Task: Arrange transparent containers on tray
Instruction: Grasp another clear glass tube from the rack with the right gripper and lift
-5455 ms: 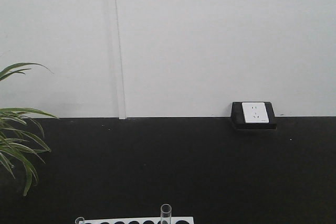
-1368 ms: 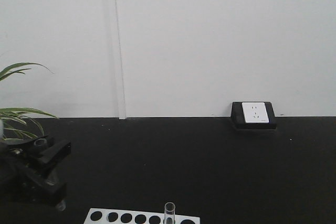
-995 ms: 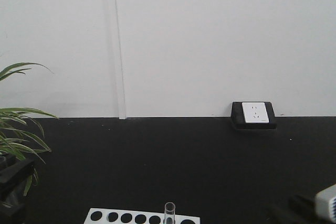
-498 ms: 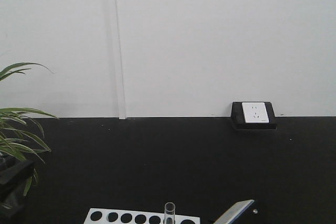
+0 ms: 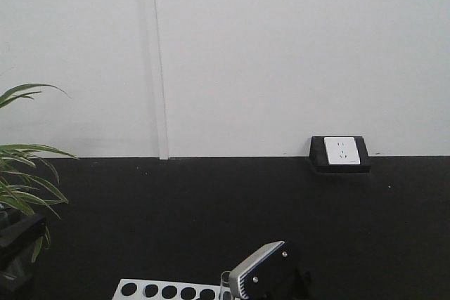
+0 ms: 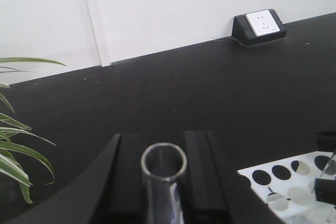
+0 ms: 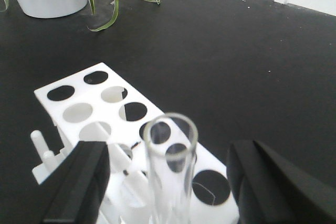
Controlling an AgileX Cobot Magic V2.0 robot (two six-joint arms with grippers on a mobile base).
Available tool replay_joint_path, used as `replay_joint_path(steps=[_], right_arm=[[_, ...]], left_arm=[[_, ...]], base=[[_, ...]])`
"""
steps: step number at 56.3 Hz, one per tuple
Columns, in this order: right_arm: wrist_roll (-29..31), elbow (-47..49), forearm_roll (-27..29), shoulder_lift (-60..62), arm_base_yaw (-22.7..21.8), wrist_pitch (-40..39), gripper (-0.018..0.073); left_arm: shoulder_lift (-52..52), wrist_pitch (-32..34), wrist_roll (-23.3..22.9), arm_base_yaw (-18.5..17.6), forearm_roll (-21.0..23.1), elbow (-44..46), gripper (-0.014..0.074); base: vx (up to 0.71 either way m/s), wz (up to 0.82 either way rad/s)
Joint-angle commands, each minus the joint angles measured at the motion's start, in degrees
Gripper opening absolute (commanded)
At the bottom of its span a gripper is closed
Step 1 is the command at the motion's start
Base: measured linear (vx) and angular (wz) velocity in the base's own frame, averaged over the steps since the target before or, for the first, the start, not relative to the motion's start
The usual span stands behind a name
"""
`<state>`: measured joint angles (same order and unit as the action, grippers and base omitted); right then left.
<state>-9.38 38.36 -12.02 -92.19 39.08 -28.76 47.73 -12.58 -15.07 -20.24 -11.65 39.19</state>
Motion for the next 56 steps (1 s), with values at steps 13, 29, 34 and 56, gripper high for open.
replay_joint_path(steps=[13,29,34,56], right_arm=[[0.4,2.2,-0.1,0.8,0.1,-4.8,0.0418],[0.4,2.2,-0.1,0.8,0.1,-5.5,0.013],[0.4,2.2,-0.1,0.8,0.1,-7.2,0.0038],[0.8,8.4,4.0,9.9,0.1,2.6,-0.0013]], left_arm=[[-0.6,4.4,-0.3,-0.3,0.2,1.8,0.0111],[-0.6,4.5,-0.3,-0.3,0.2,1.8,0.0111],[-0.6,4.8,-0.3,-0.3,0.2,1.8,0.0111],[-0.6,5.8,-0.3,-0.3,0.1,1.8,0.0111]], base=[[0.0,0.0],[0.0,0.0],[0.0,0.0],[0.0,0.0]])
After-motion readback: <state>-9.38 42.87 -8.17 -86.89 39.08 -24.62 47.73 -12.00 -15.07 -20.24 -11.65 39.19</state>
